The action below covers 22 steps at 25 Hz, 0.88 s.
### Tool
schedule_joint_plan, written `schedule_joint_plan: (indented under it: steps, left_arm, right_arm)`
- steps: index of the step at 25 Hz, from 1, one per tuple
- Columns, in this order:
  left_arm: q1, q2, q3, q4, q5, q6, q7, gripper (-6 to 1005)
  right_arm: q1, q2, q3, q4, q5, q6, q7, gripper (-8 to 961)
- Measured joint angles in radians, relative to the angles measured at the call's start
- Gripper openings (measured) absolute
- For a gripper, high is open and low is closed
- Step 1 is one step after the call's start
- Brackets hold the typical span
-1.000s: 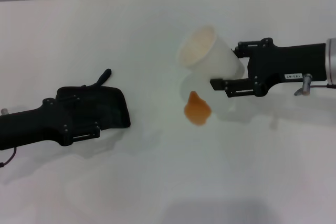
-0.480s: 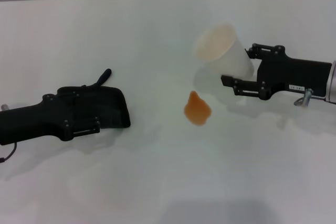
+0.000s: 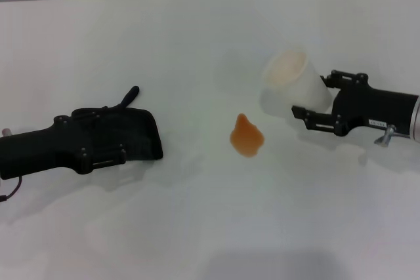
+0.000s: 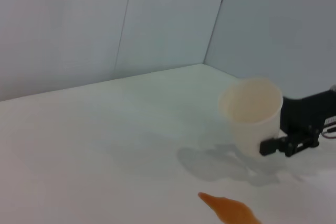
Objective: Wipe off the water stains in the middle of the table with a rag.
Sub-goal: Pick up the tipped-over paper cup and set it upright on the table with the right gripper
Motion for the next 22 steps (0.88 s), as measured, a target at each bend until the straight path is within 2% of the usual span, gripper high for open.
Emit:
schedule_joint_plan:
  steps: [7, 22]
  left_arm:
    - [0.0, 0.0, 0.0, 0.0, 0.0, 0.0, 0.0, 756]
    - [0.0, 0.0, 0.0, 0.004, 0.0, 0.0, -0.014, 755]
  right_arm:
    - [0.001, 0.002, 0.005, 0.061, 0.021, 0.018, -0.01, 718]
    - [0.0, 0.0, 0.008, 0.099, 0.034, 0.024, -0.011, 719]
